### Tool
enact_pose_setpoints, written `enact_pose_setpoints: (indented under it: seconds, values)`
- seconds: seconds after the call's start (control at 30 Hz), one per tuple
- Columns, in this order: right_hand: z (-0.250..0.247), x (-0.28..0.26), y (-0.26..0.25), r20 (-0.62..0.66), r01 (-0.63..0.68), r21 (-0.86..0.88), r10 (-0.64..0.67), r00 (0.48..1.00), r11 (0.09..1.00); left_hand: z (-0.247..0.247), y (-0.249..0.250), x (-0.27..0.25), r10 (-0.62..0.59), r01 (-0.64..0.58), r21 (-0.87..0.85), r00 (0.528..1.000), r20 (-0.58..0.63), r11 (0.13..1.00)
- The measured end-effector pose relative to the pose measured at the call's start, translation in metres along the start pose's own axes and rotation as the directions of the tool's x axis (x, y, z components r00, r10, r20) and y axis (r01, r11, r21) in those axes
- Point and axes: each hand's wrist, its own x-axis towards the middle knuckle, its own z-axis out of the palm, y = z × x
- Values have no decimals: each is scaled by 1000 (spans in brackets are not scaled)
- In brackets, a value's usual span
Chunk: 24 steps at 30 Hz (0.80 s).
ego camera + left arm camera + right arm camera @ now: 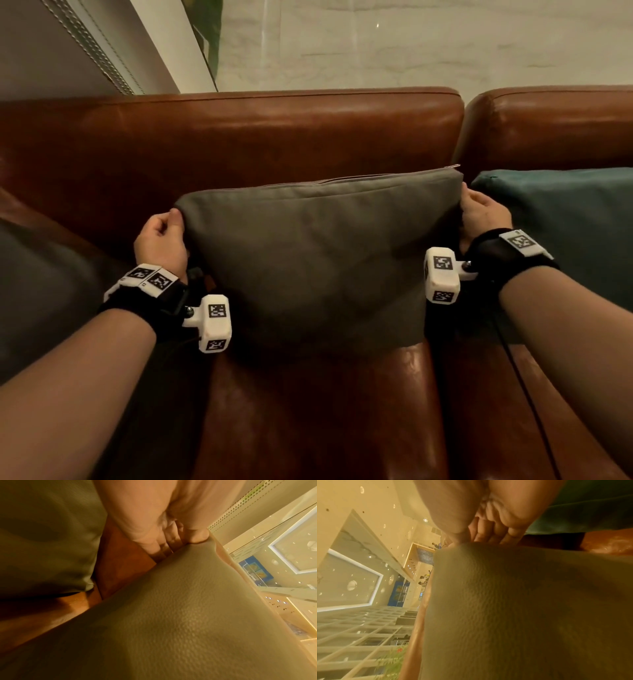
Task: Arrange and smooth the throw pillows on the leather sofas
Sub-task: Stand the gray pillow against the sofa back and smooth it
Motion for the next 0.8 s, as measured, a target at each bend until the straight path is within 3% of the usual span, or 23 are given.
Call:
enact_pose_setpoints:
  seconds: [0.07, 0.23, 0.4, 0.47, 0.5, 0.53, 0.57, 0.6, 0.63, 0.7, 0.73, 0.8]
  values:
    - [-1, 1, 0, -10, 20, -76, -20, 1000, 997, -1, 0, 0, -26, 27, 19, 999, -32, 999]
    - [-4, 3, -25, -150, 188, -328, -248, 957, 926, -6, 10, 24, -125, 126, 34, 992, -24, 991]
    - [-5, -8, -34, -177, 319, -308, -383, 906, 896, 3, 33, 2, 24, -6, 184, 995, -93, 983]
    - [-3, -35, -31, -158, 468, -350, -543, 824, 812, 1, 36, -26, 240, -201, 214, 955, -176, 956]
    - [1, -55, -24, -75, 570, -402, -646, 759, 716, 1, 38, -46, 426, -373, 266, 886, -184, 889]
    - [10, -77, -14, 50, 669, -452, -733, 679, 590, 5, 36, -65, 600, -537, 337, 791, -117, 773]
    - [21, -102, 1, 199, 751, -477, -776, 599, 457, 13, 31, -85, 722, -672, 406, 691, 43, 619]
    - [34, -123, 21, 353, 810, -483, -773, 527, 332, 24, 25, -104, 761, -762, 438, 607, 230, 476]
    - [45, -141, 43, 500, 852, -483, -736, 457, 201, 37, 18, -120, 734, -811, 455, 553, 394, 367]
    - [63, -158, 89, 736, 882, -459, -600, 314, -101, 57, -3, -138, 619, -840, 503, 509, 598, 204]
    - [67, -154, 103, 812, 873, -424, -528, 248, -242, 62, -11, -134, 578, -825, 547, 517, 631, 141]
    - [69, -129, 101, 876, 830, -374, -452, 169, -413, 60, -18, -113, 538, -791, 604, 550, 639, 91]
